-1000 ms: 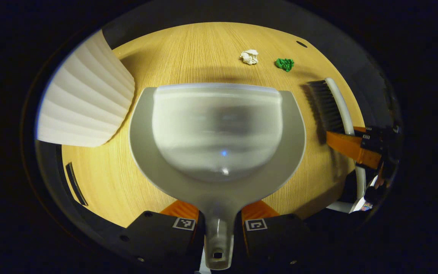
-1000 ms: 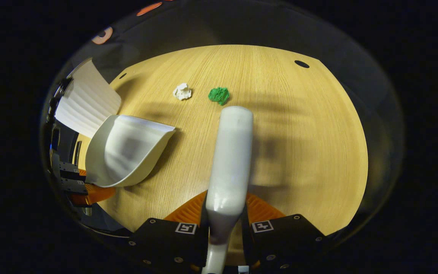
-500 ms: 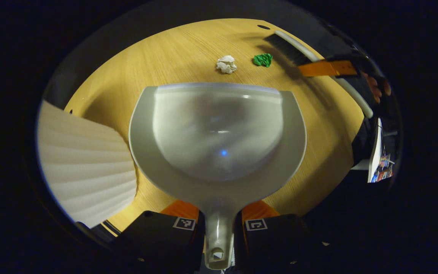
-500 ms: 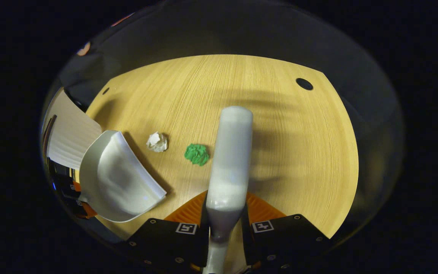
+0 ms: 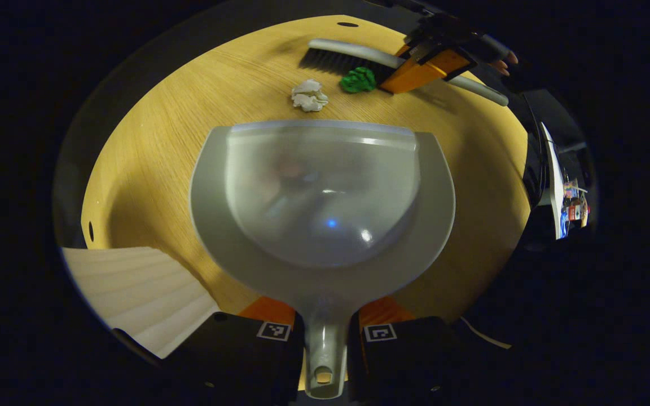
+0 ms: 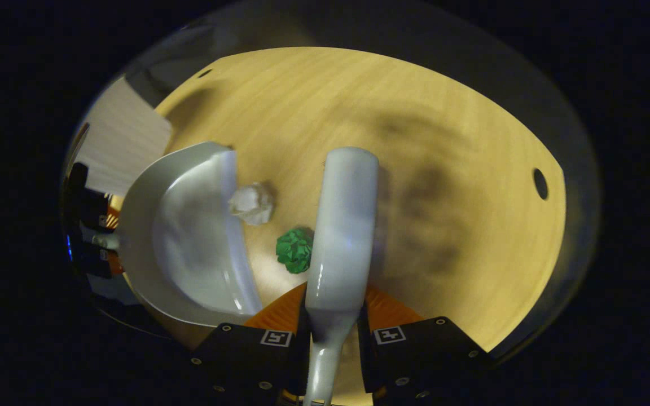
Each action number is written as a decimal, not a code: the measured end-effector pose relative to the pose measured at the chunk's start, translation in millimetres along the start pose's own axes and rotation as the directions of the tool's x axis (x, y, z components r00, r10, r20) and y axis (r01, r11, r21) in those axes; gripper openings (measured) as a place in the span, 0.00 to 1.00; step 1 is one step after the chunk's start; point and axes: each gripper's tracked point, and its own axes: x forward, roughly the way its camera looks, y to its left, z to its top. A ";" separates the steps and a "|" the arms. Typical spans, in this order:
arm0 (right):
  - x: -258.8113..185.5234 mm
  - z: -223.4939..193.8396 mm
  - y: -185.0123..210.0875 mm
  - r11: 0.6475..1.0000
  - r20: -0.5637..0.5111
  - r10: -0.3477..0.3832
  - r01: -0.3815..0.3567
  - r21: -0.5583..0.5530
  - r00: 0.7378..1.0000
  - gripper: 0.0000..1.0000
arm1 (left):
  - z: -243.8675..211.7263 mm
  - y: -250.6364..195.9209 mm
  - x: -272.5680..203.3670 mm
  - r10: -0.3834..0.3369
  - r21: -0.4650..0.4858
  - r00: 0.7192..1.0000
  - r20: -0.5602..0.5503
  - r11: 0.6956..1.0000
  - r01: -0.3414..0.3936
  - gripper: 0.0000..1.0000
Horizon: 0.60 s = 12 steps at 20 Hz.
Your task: Pick up the small broom and dustpan from the desktop, sweep the trash into the dustpan with the broom, and then empty the trash into the garbage bin.
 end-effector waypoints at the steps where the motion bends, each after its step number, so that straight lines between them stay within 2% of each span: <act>1: 1.3 3.9 14.9 0.998 -0.011 0.060 -0.060 -0.031 0.998 0.38 | -1.1 1.2 0.5 -0.003 0.005 1.000 0.001 1.000 0.003 0.33; 5: -4.6 21.3 60.0 0.962 -0.070 0.235 -0.242 -0.125 0.969 0.38 | -3.5 2.6 5.2 -0.011 -0.002 1.000 0.011 1.000 0.011 0.33; 7: -9.4 39.0 65.4 0.951 -0.071 0.274 -0.281 -0.127 0.959 0.38 | -2.1 -0.3 4.6 -0.017 -0.033 1.000 0.017 0.999 0.017 0.33; 8: -9.5 17.0 60.5 0.950 -0.065 0.284 -0.290 -0.118 0.957 0.38 | -0.8 -3.5 6.6 -0.024 -0.052 0.999 0.026 0.998 0.025 0.33; 10: -12.6 36.6 78.5 0.945 -0.060 0.309 -0.314 -0.094 0.949 0.38 | 3.9 -9.9 11.6 -0.037 -0.107 0.998 0.049 0.993 0.042 0.33; 12: -14.5 35.7 93.2 0.927 -0.056 0.342 -0.346 -0.147 0.938 0.38 | 7.1 -22.3 11.6 -0.051 -0.167 0.996 0.067 0.984 0.062 0.33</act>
